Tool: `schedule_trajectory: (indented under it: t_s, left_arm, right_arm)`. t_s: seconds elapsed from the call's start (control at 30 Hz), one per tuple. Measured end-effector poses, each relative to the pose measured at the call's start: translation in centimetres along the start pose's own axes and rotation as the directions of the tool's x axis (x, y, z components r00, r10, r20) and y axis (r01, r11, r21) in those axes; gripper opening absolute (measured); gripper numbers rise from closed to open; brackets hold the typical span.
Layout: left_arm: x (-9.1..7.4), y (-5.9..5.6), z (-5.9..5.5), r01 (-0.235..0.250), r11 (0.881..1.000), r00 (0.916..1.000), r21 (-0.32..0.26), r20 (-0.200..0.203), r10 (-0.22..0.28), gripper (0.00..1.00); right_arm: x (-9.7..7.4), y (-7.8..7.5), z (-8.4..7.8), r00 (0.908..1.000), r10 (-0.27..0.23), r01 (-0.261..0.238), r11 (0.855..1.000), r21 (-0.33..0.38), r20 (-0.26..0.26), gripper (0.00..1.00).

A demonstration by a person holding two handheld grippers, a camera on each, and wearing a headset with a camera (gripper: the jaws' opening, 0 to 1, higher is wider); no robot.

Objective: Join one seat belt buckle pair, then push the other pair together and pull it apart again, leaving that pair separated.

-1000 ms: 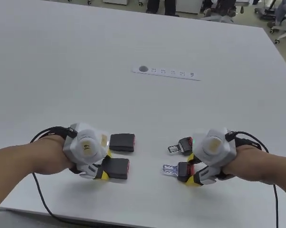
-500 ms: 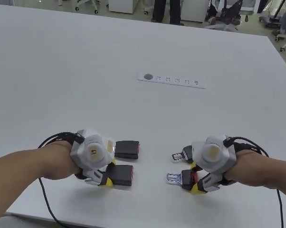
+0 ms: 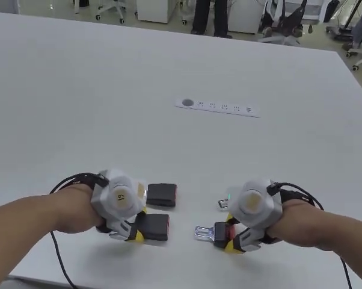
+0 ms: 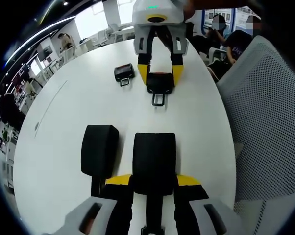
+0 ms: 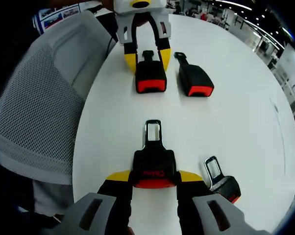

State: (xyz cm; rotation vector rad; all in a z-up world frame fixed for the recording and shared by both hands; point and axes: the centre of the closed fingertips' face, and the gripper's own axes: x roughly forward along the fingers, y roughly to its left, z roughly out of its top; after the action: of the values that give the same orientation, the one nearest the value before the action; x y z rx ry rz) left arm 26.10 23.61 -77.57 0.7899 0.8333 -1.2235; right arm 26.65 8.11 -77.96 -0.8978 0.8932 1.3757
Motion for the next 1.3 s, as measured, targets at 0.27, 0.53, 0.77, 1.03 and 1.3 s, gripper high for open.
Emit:
schedule_trajectory:
  t_s: [0.27, 0.53, 0.77, 1.03, 1.3]
  left_arm:
    - [0.1, 0.0, -0.1, 0.004, 1.0, 1.0, -0.004, -0.003, -0.004, 0.33]
    - [0.2, 0.2, -0.2, 0.005, 1.0, 1.0, -0.013, 0.001, -0.005, 0.33]
    - [0.2, 0.1, 0.0, 0.007, 1.0, 1.0, -0.013, -0.005, -0.008, 0.33]
    - [0.1, 0.0, 0.0, 0.014, 1.0, 0.9999, -0.017, 0.001, -0.014, 0.33]
    - [0.1, 0.0, 0.0, 0.034, 0.999, 0.9994, -0.001, 0.007, -0.034, 0.33]
  right_arm:
    - [1.0, 0.1, 2.2, 0.9998, -0.006, 0.006, 1.0, 0.008, 0.021, 0.32]
    - [1.9, 0.7, 4.4, 0.9989, -0.011, 0.01, 1.0, 0.018, 0.046, 0.32]
    - [2.0, 0.4, 4.9, 0.9987, -0.024, 0.025, 1.0, -0.011, 0.045, 0.32]
    - [2.5, 0.1, 6.0, 0.9966, -0.033, 0.034, 0.999, -0.011, 0.076, 0.32]
    - [2.4, 0.1, 6.4, 0.9959, -0.022, 0.023, 1.0, -0.008, 0.088, 0.31]
